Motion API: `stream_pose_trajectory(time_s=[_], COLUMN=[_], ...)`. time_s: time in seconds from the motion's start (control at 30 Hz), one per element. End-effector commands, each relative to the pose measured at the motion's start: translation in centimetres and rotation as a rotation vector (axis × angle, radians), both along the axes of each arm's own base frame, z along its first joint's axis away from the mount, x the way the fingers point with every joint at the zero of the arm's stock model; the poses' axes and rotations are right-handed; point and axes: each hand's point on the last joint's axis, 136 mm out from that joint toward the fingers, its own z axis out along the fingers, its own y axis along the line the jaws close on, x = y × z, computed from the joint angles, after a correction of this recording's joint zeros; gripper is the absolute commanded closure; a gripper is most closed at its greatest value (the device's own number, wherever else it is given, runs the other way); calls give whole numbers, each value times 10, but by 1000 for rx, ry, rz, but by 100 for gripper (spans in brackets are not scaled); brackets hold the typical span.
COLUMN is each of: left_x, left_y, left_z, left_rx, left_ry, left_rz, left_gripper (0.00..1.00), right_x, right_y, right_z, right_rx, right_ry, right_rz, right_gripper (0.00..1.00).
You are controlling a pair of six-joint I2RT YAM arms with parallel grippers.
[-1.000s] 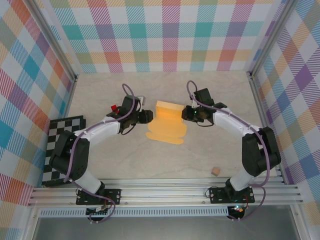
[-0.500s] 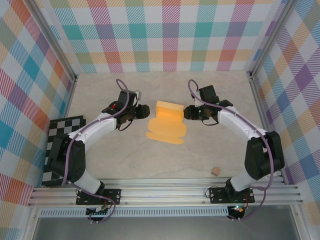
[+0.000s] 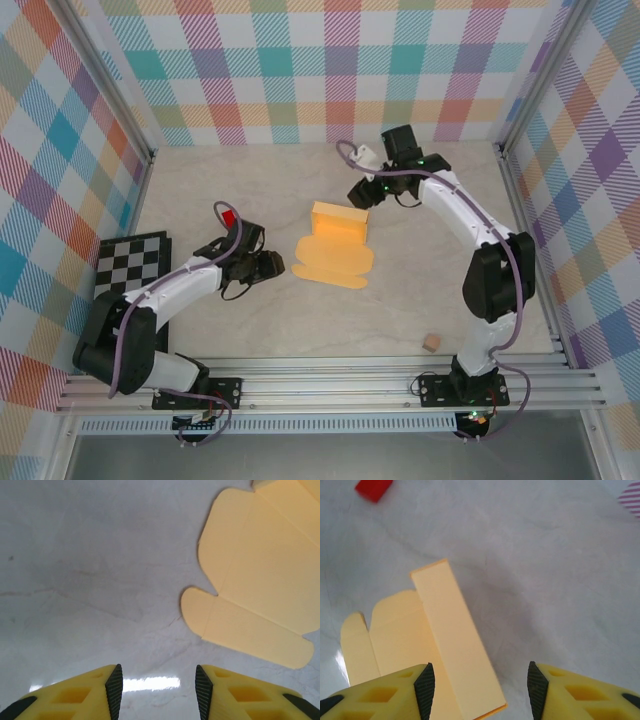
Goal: Fold the paper box
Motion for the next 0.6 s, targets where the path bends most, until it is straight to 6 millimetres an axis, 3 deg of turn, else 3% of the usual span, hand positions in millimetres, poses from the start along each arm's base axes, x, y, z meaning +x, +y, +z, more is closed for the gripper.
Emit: stream_pose_trajectory(time_s=[0.0,0.17,0.4,0.57], left_x=[-20,-37,-38,-44], left_y=[-1,-11,-21,-22], left_z=[-2,-8,-9,-14], left_rx=[-26,-38,-63,-36], left_ry=[44,71,76,78], left_rz=[22,-4,13,17], left_gripper=[55,56,56,56], right_x=[-18,-20,-44,-18], right_y=[18,18,20,14], right_z=[-1,-18,0,-9], right_rx=[-73,-155,-106,-201], right_ry=[-37,12,-71,-64], right_rz=[236,247,177,147], right_gripper=[44,45,44,47])
